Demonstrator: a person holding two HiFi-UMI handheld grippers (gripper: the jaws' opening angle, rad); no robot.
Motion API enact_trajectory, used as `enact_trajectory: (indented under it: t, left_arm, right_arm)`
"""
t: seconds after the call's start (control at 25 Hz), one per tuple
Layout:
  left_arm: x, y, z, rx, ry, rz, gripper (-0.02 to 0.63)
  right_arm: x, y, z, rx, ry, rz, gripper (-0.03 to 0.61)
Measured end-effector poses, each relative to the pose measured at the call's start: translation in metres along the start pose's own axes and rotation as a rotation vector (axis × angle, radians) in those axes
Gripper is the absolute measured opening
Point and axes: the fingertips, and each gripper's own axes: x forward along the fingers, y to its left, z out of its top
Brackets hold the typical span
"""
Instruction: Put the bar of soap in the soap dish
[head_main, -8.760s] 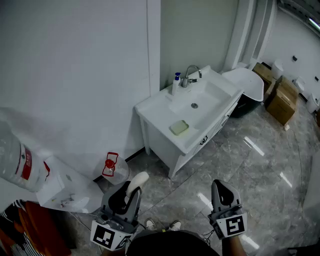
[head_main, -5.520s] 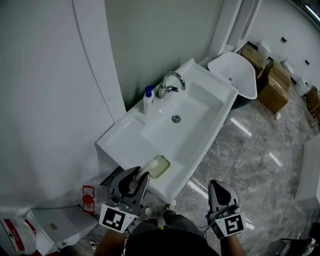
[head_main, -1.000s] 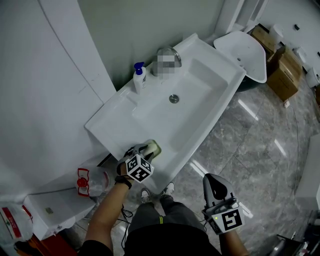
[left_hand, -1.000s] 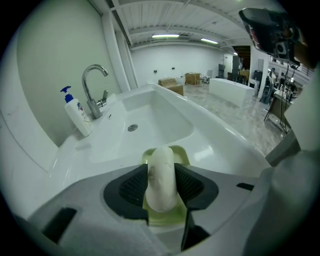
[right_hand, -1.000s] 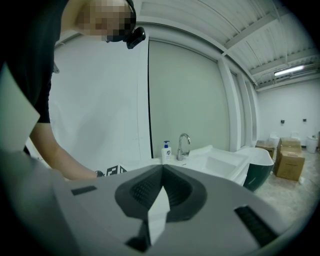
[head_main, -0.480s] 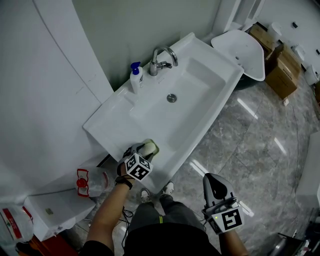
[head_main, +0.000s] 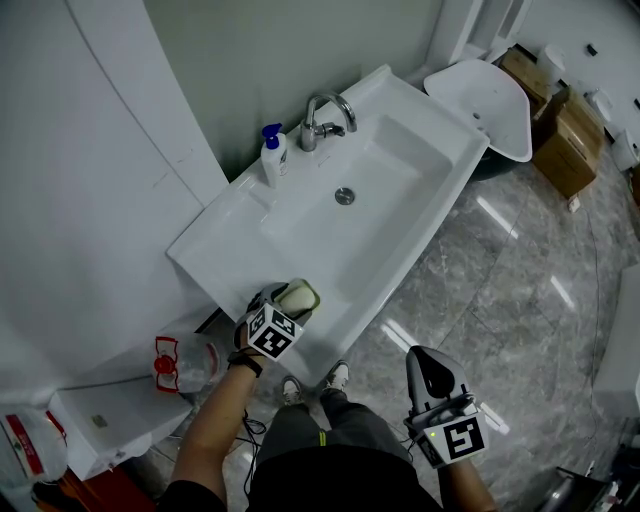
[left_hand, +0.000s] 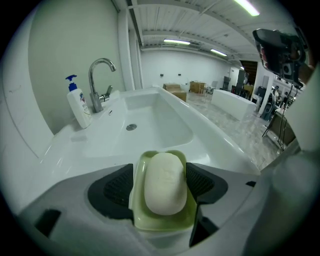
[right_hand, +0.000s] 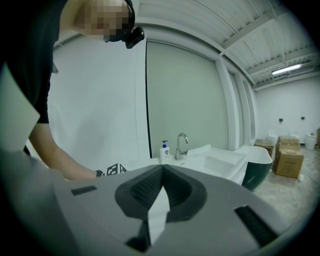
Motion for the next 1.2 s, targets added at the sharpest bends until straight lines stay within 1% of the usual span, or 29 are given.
enact_trajectory:
  t: [0.32,0.6,0.72,0.8,1.04,1.2]
  left_arm:
    - [0.0,0.003,-0.002,-0.001,0.003,0.008,0.325]
    - [0.003,0.007,-0.006,0.001,0.022,0.012,0.322]
    - [0.003,0.005,-0.012,-0.022,0.028,0.001,0.322]
    - [0.004,0.007,-0.013,-0.03,0.029,0.003,0.322]
    - [0.004,0.008,-0.013,-0.007,0.042,0.009,0.319]
    - [0.005,0.008,-0.012,-0.019,0.038,0.008,0.318]
  right_arm:
    - [0.0,-0.003,-0.002,0.003,0.005,-0.001,0.011]
    - [0.004,-0.004,-0.003,0.005,0.002,0.005,0.011]
    - [0.005,-0.004,-0.004,0.009,0.009,0.004,0.011]
    - [0.007,-0.005,0.0,0.011,-0.004,0.001,0.011]
    - [0.01,-0.004,0.004,0.018,-0.005,0.0,0.011]
    - [0.01,-0.005,0.003,0.001,-0.015,0.006,0.011]
